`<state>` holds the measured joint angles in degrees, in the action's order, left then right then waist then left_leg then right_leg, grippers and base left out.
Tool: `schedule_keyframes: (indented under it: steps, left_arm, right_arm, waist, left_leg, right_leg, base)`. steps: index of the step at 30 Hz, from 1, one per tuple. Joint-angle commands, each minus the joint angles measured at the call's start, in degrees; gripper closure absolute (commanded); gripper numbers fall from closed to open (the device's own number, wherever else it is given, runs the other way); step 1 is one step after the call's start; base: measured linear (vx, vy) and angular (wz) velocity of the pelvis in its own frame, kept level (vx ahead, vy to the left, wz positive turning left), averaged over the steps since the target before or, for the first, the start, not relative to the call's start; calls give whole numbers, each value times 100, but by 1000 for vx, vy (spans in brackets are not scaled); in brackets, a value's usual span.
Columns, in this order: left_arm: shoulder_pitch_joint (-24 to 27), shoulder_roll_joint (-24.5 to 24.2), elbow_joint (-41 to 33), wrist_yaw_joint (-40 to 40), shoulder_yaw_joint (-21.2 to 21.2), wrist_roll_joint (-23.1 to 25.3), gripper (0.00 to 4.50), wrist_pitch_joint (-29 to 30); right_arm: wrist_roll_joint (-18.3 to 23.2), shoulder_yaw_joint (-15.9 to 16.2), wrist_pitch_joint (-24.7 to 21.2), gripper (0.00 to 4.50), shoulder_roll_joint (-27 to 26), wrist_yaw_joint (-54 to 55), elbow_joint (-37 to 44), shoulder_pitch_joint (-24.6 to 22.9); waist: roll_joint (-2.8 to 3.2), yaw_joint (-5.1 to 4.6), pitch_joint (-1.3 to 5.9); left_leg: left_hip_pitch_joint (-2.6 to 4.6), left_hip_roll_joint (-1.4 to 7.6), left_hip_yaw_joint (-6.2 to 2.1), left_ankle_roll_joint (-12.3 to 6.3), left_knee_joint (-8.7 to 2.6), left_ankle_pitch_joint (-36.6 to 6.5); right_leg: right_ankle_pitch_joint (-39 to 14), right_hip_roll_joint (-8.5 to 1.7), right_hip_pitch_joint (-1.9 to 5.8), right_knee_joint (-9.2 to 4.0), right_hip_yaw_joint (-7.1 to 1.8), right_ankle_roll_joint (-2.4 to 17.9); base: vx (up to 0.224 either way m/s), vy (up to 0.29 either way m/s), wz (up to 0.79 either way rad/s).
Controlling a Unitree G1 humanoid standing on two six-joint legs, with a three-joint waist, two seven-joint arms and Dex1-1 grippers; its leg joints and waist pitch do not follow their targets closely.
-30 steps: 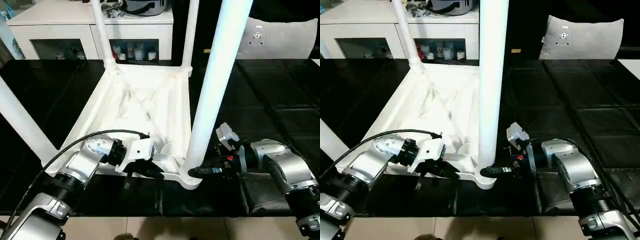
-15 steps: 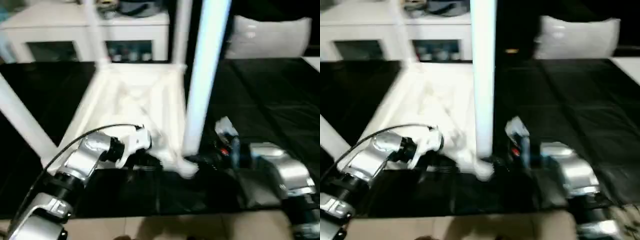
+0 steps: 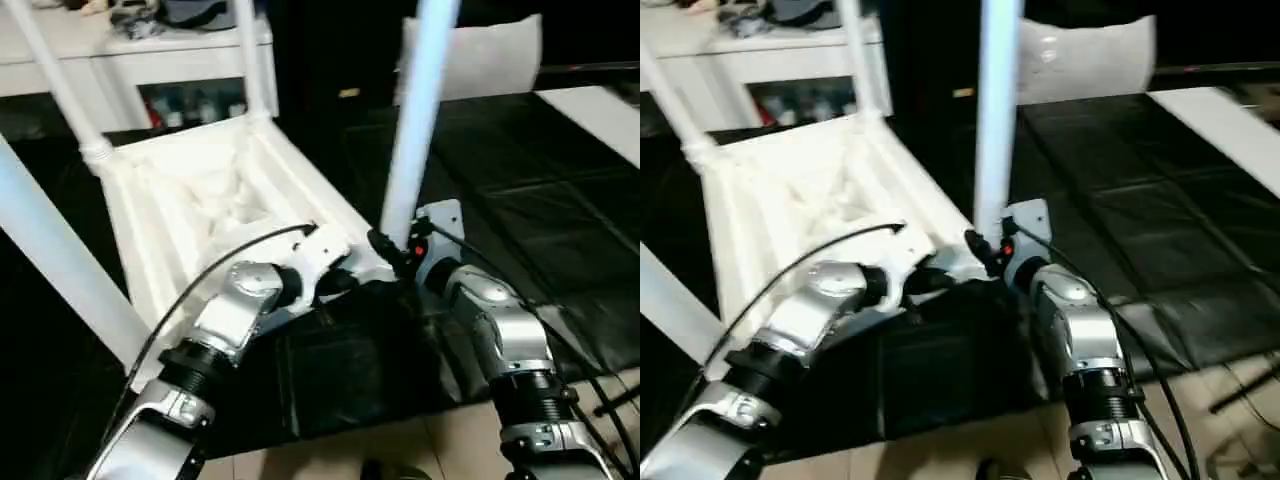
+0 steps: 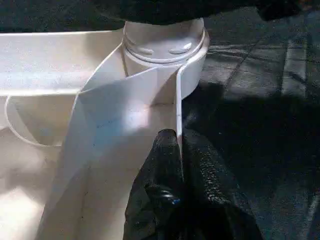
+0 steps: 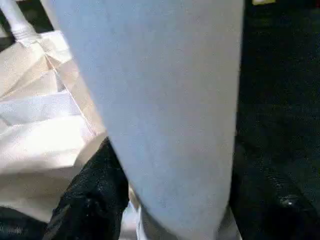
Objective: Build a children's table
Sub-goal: Rotate leg to tighten
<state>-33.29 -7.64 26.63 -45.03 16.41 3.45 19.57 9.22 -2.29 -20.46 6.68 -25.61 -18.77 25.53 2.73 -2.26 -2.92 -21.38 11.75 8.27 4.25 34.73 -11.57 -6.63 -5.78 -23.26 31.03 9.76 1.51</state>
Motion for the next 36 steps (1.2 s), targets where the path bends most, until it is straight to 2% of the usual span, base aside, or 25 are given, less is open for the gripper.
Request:
schedule_keyframes:
  steps: [1, 3, 4, 5, 6, 7, 8, 12, 15, 17, 18, 20, 21, 23, 24, 25, 26, 28, 29, 36]
  left_arm:
    - [-178, -94, -237, -27, -98, -129, 450, -376]
    - [-149, -225, -174, -146, -113, -137, 450, -588]
    - [-101, -341, -127, -347, -128, -186, 450, -763]
    - [-65, -406, -83, -505, -152, -240, 450, -862]
    - [-65, -406, -83, -505, -152, -240, 450, -862]
    - [-34, -483, 9, -740, -134, -288, 450, -1121]
    - [-28, -496, 21, -784, -129, -298, 450, -1155]
    - [21, -772, 113, -1474, 14, -387, 450, -1549]
    - [9, -1009, 171, -1962, 185, -378, 450, -1843]
    - [-46, -1144, 276, -2256, 276, -345, 450, -2103]
    - [-72, -1181, 319, -2346, 302, -331, 450, -2178]
    - [-120, -1256, 383, -2687, 346, -359, 450, -2373]
    - [-128, -1285, 379, -2818, 381, -370, 450, -2450]
    - [-135, -1318, 374, -2988, 431, -384, 450, -2529]
    - [-137, -1334, 372, -3069, 458, -389, 450, -2562]
    - [-137, -1358, 366, -3169, 506, -402, 450, -2621]
    - [-133, -1382, 345, -3269, 558, -416, 450, -2665]
    - [-131, -1396, 329, -3372, 614, -424, 450, -2743]
    - [-131, -1394, 320, -3396, 627, -425, 450, -2763]
    - [-185, -1318, 395, -3557, 651, -407, 450, -2902]
  right_arm:
    - [139, 50, 106, 137, 72, -229, 116, -45]
    - [237, 52, 155, 112, 229, -537, 210, -146]
    - [367, 55, 196, 102, 410, -936, 313, -238]
    - [435, 80, 253, 97, 575, -1274, 382, -303]
    - [435, 80, 253, 97, 575, -1274, 382, -303]
    - [480, 124, 399, 81, 822, -1713, 457, -409]
    - [490, 126, 419, 60, 862, -1781, 466, -427]
    - [768, 83, 512, 37, 1381, -2739, 599, -560]
    - [875, 116, 688, 25, 1696, -3315, 554, -528]
    - [1049, 215, 593, 25, 1984, -3953, 616, -529]
    - [1077, 280, 564, 25, 2091, -4173, 632, -530]
    - [925, 557, 647, 25, 2378, -4718, 565, -495]
    - [881, 653, 637, 25, 2448, -4872, 540, -482]
    - [872, 761, 600, 60, 2514, -5062, 504, -462]
    - [872, 818, 592, 60, 2539, -5164, 478, -444]
    - [857, 873, 620, 60, 2546, -5250, 423, -410]
    - [841, 932, 623, 78, 2538, -5325, 362, -362]
    - [824, 1015, 622, 78, 2518, -5417, 273, -289]
    - [809, 1048, 624, 102, 2505, -5439, 240, -259]
    - [763, 1215, 729, 155, 2447, -5631, 20, -97]
  waist:
    - [-56, 110, 493]
    - [-53, 214, 528]
    - [-55, 236, 532]
    - [-63, 308, 512]
    - [-63, 308, 512]
    - [-46, 358, 506]
    - [-57, 391, 490]
    - [-54, 485, 438]
    - [-50, 524, 431]
    - [-49, 615, 435]
    - [-49, 615, 435]
    - [-42, 683, 438]
    - [-90, 720, 450]
    - [-63, 770, 456]
    - [-99, 772, 460]
    - [-108, 808, 469]
    - [-99, 825, 478]
    - [-113, 858, 479]
    - [-107, 876, 480]
    - [-113, 916, 479]
  left_leg:
    - [-46, 77, 18, -694, -331, -551]
    - [-63, 66, 37, -861, -298, -135]
    - [-70, 62, 39, -899, -287, -75]
    - [-79, 48, 57, -960, -279, -98]
    - [-79, 48, 57, -960, -279, -98]
    - [-58, 67, 64, -949, -287, -190]
    - [-46, 77, 69, -881, -299, -318]
    - [38, 79, 85, -631, -348, -845]
    - [61, 90, 84, -563, -362, -947]
    - [96, 108, 90, -567, -363, -1038]
    - [96, 108, 90, -567, -363, -1038]
    - [102, 139, 88, -582, -368, -1020]
    - [94, 157, 93, -583, -371, -978]
    - [104, 166, 95, -570, -370, -930]
    - [96, 165, 100, -579, -369, -909]
    - [88, 173, 101, -587, -368, -846]
    - [88, 172, 100, -590, -363, -804]
    - [89, 180, 106, -607, -362, -702]
    - [93, 178, 113, -595, -359, -687]
    - [67, 168, 112, -540, -353, -662]
  right_leg:
    - [-1541, -329, 446, -239, -307, 883]
    - [-1078, -312, 462, -166, -329, 938]
    - [-979, -310, 464, -145, -337, 954]
    - [-1022, -296, 455, -137, -344, 927]
    - [-1022, -296, 455, -137, -344, 927]
    - [-1224, -306, 444, -168, -339, 867]
    - [-1484, -291, 442, -201, -334, 771]
    - [-2363, -269, 399, -327, -313, 516]
    - [-2482, -258, 374, -342, -324, 469]
    - [-2530, -256, 357, -340, -335, 491]
    - [-2530, -256, 357, -340, -335, 491]
    - [-2367, -241, 343, -303, -350, 592]
    - [-2282, -258, 350, -278, -373, 618]
    - [-2187, -275, 333, -249, -398, 709]
    - [-2151, -276, 338, -242, -402, 731]
    - [-2076, -285, 342, -216, -414, 779]
    - [-2026, -290, 343, -198, -419, 801]
    - [-1928, -292, 332, -181, -437, 842]
    - [-1918, -295, 326, -176, -443, 872]
    - [-2031, -303, 341, -170, -444, 800]
  base:
    - [0, 0, 0]
    - [0, 0, 0]
    - [33, -51, -2]
    - [0, 0, 0]
    - [0, 0, 0]
    - [0, 0, 0]
    - [0, 0, 0]
    - [0, 0, 0]
    - [0, 0, 0]
    - [0, 0, 0]
    - [0, 0, 0]
    - [0, 0, 0]
    - [0, 0, 0]
    - [0, 0, 0]
    - [0, 0, 0]
    - [0, 0, 0]
    - [0, 0, 0]
    - [0, 0, 0]
    - [0, 0, 0]
    - [0, 0, 0]
